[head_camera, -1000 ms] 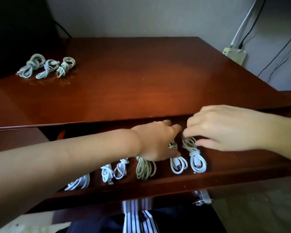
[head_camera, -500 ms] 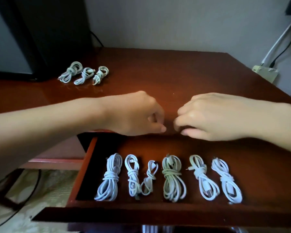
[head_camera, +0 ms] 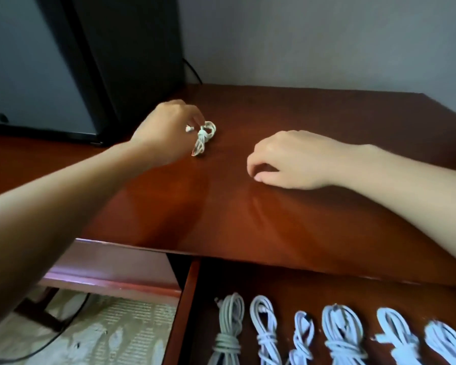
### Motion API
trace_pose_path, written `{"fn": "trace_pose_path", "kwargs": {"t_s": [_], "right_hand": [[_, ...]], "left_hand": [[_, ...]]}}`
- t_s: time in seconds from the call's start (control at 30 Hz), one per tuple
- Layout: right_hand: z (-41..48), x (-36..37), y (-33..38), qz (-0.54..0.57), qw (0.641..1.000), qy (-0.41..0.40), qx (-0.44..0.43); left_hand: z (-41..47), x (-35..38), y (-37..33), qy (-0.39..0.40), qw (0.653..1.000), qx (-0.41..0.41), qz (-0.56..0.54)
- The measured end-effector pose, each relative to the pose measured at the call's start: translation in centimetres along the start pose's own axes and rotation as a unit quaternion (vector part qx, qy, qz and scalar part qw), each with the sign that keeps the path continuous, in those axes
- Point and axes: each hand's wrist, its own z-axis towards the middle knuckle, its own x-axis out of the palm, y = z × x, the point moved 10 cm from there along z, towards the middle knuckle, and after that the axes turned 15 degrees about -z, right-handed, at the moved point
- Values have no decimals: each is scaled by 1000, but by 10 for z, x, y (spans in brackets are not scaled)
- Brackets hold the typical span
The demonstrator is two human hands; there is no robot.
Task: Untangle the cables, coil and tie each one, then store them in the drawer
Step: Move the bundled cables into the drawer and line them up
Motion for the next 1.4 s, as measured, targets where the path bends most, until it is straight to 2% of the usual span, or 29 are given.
{"fn": "trace_pose_path", "kwargs": {"t_s": [0.13,0.3,0.43,0.53,0.7,0.83,0.93,1.13,1.23,1.4], "right_hand": [[38,3,-10,55,997,-35,41],[75,6,-13,94,990,-70,83],[92,21,5,66,995,-8,69],[96,32,11,81,994,22,70],[95,19,13,66,994,-47,78],[94,16,19,113,990,-30,84],[88,10,18,131,983,-50,119],[60,-12,18,83,980,-81,159],[39,-18,16,74,983,-61,158],[-7,-2,8,83,985,17,153]], "left_hand": [[25,-13,28,-28,999,-21,-17],[48,14,55,64,994,-72,57],[54,30,68,97,982,-88,140],[52,35,71,101,979,-91,153],[45,32,60,78,992,-66,78],[40,27,48,73,995,-52,41],[33,23,39,64,996,-53,33],[13,23,12,118,991,-42,51],[0,23,-13,140,988,-27,57],[-21,39,-65,182,978,50,82]]}}
